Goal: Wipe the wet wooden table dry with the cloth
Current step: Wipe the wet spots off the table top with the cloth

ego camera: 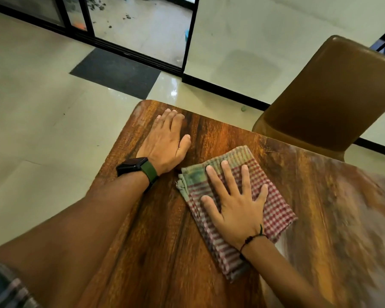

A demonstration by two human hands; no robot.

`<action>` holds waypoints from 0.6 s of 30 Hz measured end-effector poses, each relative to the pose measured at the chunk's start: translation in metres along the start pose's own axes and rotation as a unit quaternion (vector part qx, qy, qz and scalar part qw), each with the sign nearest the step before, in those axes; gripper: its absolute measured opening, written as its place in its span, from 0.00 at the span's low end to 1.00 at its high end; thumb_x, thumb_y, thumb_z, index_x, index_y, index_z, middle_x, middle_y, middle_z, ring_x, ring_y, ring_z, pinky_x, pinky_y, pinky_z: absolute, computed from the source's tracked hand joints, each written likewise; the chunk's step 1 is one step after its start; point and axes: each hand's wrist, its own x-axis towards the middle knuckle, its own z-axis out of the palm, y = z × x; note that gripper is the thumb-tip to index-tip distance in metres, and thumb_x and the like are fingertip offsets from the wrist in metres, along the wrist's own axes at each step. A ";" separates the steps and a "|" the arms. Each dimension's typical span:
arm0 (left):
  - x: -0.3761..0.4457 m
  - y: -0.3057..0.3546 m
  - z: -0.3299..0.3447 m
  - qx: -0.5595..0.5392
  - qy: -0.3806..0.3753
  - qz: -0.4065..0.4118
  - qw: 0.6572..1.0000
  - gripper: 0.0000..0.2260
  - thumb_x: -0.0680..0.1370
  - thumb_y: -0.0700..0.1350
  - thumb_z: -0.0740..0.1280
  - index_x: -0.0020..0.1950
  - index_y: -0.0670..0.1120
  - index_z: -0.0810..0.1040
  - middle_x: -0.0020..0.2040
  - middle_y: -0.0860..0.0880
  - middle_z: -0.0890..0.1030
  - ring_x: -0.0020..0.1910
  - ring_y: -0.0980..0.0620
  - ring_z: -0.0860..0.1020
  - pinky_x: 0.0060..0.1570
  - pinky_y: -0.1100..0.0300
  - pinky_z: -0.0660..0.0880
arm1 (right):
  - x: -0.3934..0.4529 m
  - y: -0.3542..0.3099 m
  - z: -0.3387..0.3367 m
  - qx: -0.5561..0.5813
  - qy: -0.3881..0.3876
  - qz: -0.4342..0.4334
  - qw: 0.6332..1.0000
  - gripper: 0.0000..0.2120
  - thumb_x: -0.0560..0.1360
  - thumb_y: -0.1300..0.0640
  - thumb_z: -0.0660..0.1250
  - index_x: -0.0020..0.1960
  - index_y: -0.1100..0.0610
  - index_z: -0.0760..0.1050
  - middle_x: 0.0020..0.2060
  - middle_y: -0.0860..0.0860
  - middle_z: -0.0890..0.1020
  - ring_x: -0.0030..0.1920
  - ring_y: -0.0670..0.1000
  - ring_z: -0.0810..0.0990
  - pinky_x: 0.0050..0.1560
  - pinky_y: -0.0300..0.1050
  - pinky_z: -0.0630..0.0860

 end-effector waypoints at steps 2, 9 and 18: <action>0.000 -0.001 0.002 0.002 -0.001 0.005 1.000 0.27 0.74 0.52 0.50 0.69 0.39 0.62 0.72 0.39 0.62 0.74 0.44 0.55 0.73 0.51 0.47 | 0.020 0.015 -0.002 0.012 0.006 0.032 0.999 0.28 0.70 0.28 0.32 0.69 0.29 0.32 0.73 0.37 0.37 0.74 0.53 0.34 0.65 0.70 0.32; -0.002 -0.005 0.002 0.009 0.007 0.017 1.000 0.27 0.74 0.52 0.51 0.69 0.39 0.62 0.71 0.38 0.64 0.74 0.42 0.56 0.73 0.48 0.50 | 0.132 0.061 -0.018 0.061 0.009 0.189 0.980 0.29 0.74 0.30 0.40 0.73 0.34 0.44 0.77 0.44 0.45 0.75 0.59 0.39 0.64 0.76 0.36; -0.008 -0.002 -0.001 0.048 0.053 0.034 0.997 0.23 0.74 0.51 0.53 0.63 0.37 0.67 0.63 0.36 0.71 0.65 0.39 0.67 0.68 0.45 0.60 | 0.038 0.000 -0.007 0.033 -0.001 0.056 0.998 0.28 0.76 0.32 0.38 0.73 0.36 0.37 0.76 0.43 0.39 0.74 0.58 0.34 0.65 0.73 0.34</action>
